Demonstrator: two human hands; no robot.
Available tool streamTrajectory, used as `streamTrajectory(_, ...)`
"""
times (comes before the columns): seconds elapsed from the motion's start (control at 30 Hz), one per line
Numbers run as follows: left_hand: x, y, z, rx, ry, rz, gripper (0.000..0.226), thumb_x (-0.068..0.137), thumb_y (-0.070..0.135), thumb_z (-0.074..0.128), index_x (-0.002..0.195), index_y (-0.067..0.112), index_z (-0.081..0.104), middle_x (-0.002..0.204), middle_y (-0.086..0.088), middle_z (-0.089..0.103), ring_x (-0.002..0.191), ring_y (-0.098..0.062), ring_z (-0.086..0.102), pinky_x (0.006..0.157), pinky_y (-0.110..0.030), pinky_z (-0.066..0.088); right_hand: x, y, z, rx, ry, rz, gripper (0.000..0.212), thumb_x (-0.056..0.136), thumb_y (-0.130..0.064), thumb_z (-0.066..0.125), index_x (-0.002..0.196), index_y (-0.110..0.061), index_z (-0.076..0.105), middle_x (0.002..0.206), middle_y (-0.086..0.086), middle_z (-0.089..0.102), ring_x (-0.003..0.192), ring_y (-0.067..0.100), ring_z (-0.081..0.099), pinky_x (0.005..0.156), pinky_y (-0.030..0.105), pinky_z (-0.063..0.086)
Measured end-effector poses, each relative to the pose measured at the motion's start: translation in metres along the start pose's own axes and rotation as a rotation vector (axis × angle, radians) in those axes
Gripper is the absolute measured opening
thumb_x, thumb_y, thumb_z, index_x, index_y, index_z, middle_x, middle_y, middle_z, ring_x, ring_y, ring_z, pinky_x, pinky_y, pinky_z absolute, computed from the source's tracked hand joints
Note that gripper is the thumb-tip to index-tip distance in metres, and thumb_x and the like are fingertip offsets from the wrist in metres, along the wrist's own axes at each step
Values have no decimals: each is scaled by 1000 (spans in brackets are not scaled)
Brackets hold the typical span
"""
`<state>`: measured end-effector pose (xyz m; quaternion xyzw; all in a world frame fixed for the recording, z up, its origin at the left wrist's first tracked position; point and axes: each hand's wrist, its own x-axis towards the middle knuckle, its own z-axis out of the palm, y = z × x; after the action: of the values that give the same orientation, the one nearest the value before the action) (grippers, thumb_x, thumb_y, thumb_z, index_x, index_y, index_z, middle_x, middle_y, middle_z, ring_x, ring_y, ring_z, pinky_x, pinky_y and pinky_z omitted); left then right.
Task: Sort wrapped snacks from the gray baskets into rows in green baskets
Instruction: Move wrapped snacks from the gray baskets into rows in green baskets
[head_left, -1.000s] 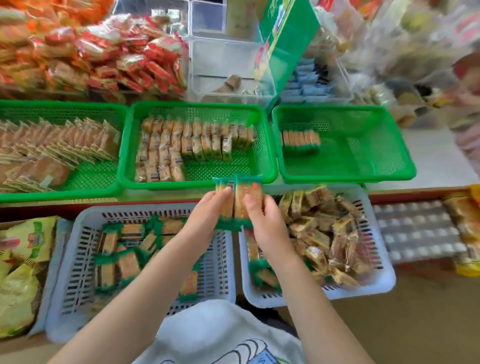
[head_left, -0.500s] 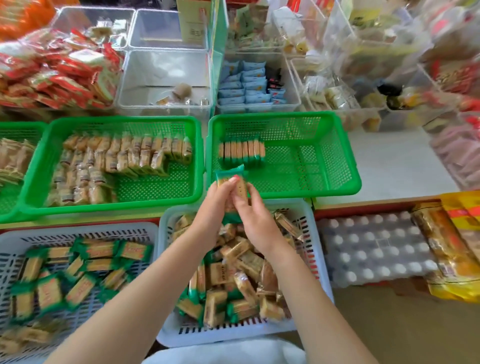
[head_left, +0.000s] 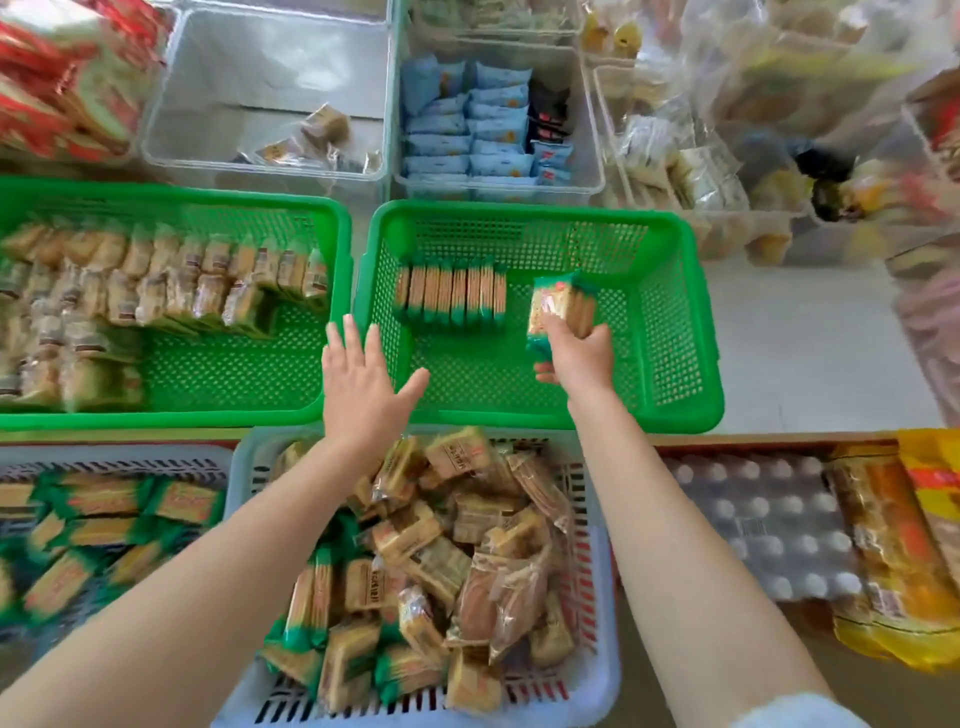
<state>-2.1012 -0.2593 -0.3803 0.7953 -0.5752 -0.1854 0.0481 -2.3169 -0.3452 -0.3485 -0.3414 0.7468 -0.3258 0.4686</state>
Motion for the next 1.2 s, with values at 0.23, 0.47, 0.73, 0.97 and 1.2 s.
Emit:
streamTrajectory(0.23, -2, -12, 23, 168, 5, 45, 88, 96, 70, 18, 161, 13, 0, 162, -17, -27, 148, -29, -30, 122, -43, -17, 59, 2, 57, -386, 23, -2, 86, 90, -50, 67, 149, -3, 25, 151, 20, 37, 130, 35, 51, 101, 42, 47)
streamTrajectory(0.47, -2, -13, 23, 202, -12, 45, 89, 95, 70, 12, 160, 11, 3, 161, -18, -28, 148, -31, -31, 122, -43, -18, 73, 7, 60, -383, -92, -51, 74, 98, -47, 56, 155, -12, 25, 156, 14, 27, 137, 34, 41, 98, 37, 40)
streamTrajectory(0.73, -1, -11, 9, 126, -58, 39, 86, 98, 69, 21, 160, 12, 7, 163, -18, -23, 149, -31, -27, 122, -43, -16, 9, 0, 7, -344, -243, -110, 68, 92, -51, 52, 149, -18, 41, 137, 7, 52, 127, 25, 51, 106, 43, 41)
streamTrajectory(0.97, -77, 1, -8, -264, -110, 196, 47, 101, 36, 52, 144, 16, 49, 158, -8, 36, 150, -24, 23, 124, -44, 19, -97, 75, -43, -255, -206, -265, 10, 95, -25, 61, 88, -21, 67, 81, -3, 67, 75, 15, 65, 74, 35, 52)
streamTrajectory(1.2, -151, -9, -3, -308, -343, 307, 24, 101, 33, 54, 113, 24, 72, 95, 15, 71, 83, -1, 64, 75, -34, 59, -100, 157, -43, -867, -34, -257, 26, 97, -29, 57, 117, -13, 63, 109, 9, 68, 104, 34, 62, 83, 40, 44)
